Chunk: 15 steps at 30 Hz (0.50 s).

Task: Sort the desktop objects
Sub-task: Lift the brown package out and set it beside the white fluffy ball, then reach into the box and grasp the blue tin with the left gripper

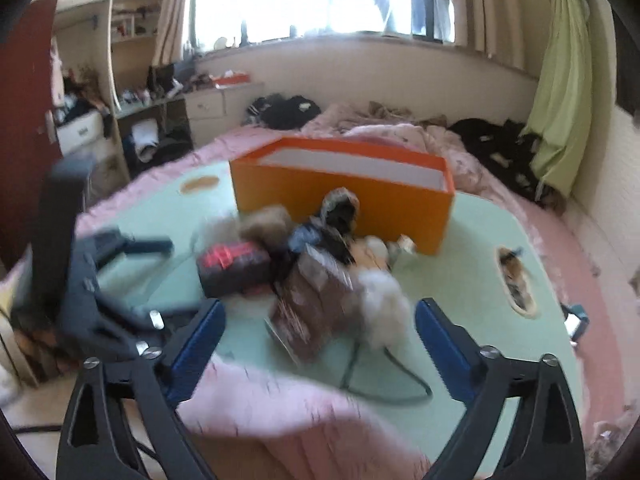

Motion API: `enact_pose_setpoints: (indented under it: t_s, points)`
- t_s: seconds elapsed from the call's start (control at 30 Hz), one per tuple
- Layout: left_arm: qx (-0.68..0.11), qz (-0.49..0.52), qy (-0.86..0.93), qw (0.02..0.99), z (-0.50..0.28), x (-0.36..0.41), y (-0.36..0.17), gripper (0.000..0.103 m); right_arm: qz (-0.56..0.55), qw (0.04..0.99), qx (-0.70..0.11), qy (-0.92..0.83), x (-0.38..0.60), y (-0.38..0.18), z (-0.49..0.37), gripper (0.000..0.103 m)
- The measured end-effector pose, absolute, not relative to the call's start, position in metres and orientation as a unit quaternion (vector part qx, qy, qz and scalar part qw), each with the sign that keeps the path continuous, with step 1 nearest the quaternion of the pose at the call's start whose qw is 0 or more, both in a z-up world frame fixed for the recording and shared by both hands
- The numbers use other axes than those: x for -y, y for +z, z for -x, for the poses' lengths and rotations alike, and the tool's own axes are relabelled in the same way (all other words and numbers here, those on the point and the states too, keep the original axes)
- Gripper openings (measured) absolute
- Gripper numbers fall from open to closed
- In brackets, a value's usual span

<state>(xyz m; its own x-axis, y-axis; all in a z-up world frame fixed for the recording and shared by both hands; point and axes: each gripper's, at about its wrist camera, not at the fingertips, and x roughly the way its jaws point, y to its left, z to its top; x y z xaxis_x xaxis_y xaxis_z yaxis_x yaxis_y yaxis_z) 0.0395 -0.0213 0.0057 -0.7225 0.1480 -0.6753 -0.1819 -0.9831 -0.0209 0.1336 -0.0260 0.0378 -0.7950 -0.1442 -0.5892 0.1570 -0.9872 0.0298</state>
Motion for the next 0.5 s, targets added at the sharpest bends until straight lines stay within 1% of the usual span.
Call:
enact_pose_setpoints:
  t_s: [0.07, 0.1, 0.17, 0.4, 0.5]
  points:
    - [-0.023, 0.363, 0.927, 0.088, -0.039, 0.022, 0.005, 0.103, -0.338, 0.074, -0.028, -0.938, 0.033, 0.024, -0.130, 0.100]
    - [-0.023, 0.364, 0.927, 0.087, -0.039, 0.023, 0.005, 0.103, -0.352, 0.073, -0.021, -0.933, 0.034, 0.019, -0.124, 0.100]
    - [-0.022, 0.366, 0.927, 0.085, -0.038, 0.025, 0.004, 0.103, -0.368, 0.084, 0.025, -0.926, 0.023, 0.013, -0.116, 0.103]
    - [-0.017, 0.366, 0.928, 0.072, -0.039, 0.030, 0.002, 0.103, -0.343, 0.090, 0.016, -0.935, 0.020, 0.008, -0.119, 0.103]
    - [-0.011, 0.355, 0.932, 0.068, -0.043, 0.035, 0.009, 0.102, -0.340, 0.089, 0.018, -0.936, 0.020, 0.007, -0.120, 0.103]
